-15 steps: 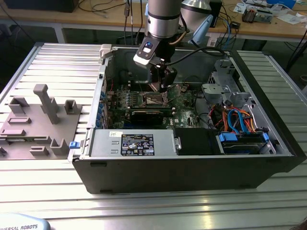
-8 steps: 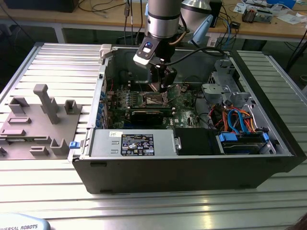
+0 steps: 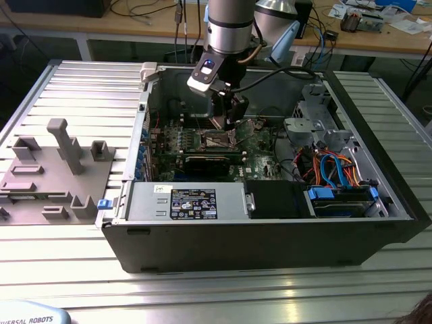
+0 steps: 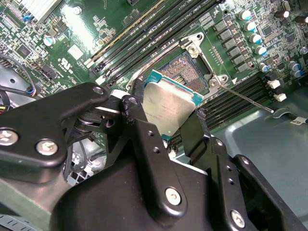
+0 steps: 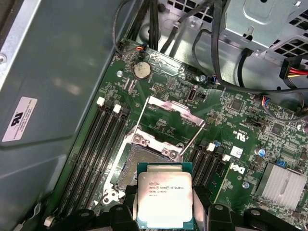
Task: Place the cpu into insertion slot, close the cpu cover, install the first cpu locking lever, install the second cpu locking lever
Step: 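Place the cpu into insertion slot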
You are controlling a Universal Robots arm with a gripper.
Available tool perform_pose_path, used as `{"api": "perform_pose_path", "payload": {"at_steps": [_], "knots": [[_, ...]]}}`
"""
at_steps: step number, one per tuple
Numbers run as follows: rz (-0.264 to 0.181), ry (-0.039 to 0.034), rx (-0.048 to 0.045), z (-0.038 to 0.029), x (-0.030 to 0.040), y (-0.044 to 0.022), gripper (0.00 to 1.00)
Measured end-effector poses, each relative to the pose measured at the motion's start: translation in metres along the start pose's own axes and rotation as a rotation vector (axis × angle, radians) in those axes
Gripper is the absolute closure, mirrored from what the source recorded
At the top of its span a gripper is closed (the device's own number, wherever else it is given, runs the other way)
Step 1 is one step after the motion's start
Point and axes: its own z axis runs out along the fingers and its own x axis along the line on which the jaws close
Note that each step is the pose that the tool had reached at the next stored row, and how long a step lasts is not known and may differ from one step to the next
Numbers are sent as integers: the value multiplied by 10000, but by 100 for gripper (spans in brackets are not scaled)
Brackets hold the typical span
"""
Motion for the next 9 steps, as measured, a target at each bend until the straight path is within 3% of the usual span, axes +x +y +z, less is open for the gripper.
{"api": "perform_pose_path", "payload": {"at_steps": [9], "knots": [[65, -2, 3, 2, 0, 0, 46]]}}
